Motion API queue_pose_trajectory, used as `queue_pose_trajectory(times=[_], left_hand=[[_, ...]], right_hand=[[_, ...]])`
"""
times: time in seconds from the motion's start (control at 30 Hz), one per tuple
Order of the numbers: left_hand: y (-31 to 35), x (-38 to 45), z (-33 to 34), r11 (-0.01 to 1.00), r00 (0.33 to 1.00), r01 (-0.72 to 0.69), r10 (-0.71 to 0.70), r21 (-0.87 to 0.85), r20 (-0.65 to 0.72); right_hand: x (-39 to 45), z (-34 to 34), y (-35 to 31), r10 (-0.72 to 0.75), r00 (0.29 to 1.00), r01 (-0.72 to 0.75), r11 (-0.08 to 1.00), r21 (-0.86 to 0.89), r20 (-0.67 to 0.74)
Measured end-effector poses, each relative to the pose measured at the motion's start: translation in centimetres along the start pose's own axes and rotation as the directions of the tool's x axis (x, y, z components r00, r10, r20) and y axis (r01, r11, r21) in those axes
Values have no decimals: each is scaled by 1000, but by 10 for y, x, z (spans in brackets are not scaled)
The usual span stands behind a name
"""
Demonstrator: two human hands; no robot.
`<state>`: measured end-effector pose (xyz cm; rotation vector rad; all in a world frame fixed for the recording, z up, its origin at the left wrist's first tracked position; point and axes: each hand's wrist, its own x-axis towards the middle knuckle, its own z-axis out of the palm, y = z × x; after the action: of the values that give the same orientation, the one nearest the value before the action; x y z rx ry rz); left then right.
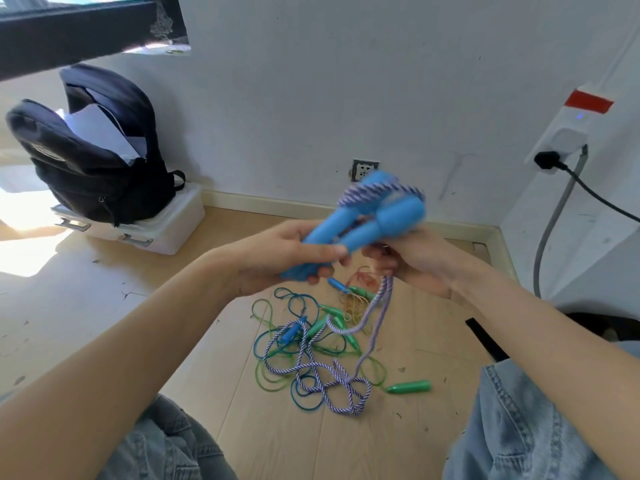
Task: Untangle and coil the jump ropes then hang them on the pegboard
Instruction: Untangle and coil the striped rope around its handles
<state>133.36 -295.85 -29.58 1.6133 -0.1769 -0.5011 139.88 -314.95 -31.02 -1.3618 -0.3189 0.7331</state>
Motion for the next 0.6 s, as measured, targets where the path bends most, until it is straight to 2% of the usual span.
queue_pose_trajectory(times=[0.07, 0.1, 0.17, 0.23, 0.27, 0.33, 0.4, 0.47, 0.53, 0.6], left_hand=[[-2, 2, -7, 999, 982, 33, -30, 11, -186], [-4, 4, -9, 996, 964, 68, -49, 66, -262], [-13, 9, -13, 978, 909, 151, -81, 142, -410], [-22, 15, -18, 959, 835, 206, -67, 197, -546], [-26, 17, -21, 927, 806, 246, -34, 283, -590], [-37, 17, -28, 750, 768, 409, 25, 520, -640], [-47, 16, -27, 511, 768, 561, -29, 651, -639], [-56, 16, -14, 320, 825, 564, -164, 762, -541], [-59, 17, 5, 188, 892, 430, -243, 883, -382], [-52, 17, 26, 127, 955, 218, -230, 968, -185]], right_hand=[[5, 0, 8, -41, 999, 38, 982, -186, -13], [6, 1, 10, -81, 996, 60, 931, -361, -42], [6, 3, 13, -138, 990, 88, 715, -694, -16], [7, 7, 14, -147, 988, 113, 508, -854, 44], [6, 9, 13, -165, 985, 120, 426, -897, 53], [2, 11, 10, -186, 978, 142, 237, -961, 98], [-1, 12, 7, -178, 967, 200, 96, -975, 181], [0, 10, 1, -156, 963, 235, 80, -969, 221], [3, 6, -4, -152, 956, 273, 132, -953, 252], [5, 1, -10, -140, 958, 279, 227, -933, 252]])
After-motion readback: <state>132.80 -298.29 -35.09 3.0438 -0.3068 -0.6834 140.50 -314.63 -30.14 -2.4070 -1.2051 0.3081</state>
